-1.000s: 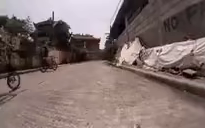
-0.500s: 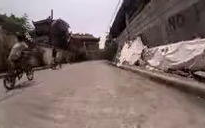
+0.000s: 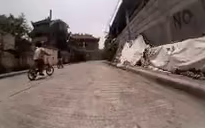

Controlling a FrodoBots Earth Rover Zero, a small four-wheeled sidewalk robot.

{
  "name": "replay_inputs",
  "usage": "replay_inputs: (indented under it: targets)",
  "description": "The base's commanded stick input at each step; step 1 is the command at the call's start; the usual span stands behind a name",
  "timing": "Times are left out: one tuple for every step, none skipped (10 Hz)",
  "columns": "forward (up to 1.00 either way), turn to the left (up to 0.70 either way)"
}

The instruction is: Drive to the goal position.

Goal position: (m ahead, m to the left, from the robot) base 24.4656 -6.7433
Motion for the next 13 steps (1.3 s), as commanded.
replay_inputs:
  targets:
    - [0.70, 0.00]
    - [0.70, 0.00]
    - [0.70, 0.00]
    - [0.70, 0.00]
    - [0.70, 0.00]
    - [0.70, 0.00]
    - [0.70, 0.00]
    - [0.70, 0.00]
    - [0.70, 0.00]
    - [0.70, 0.00]
    - [0.70, 0.00]
    - [0.70, 0.00]
    - [0.70, 0.00]
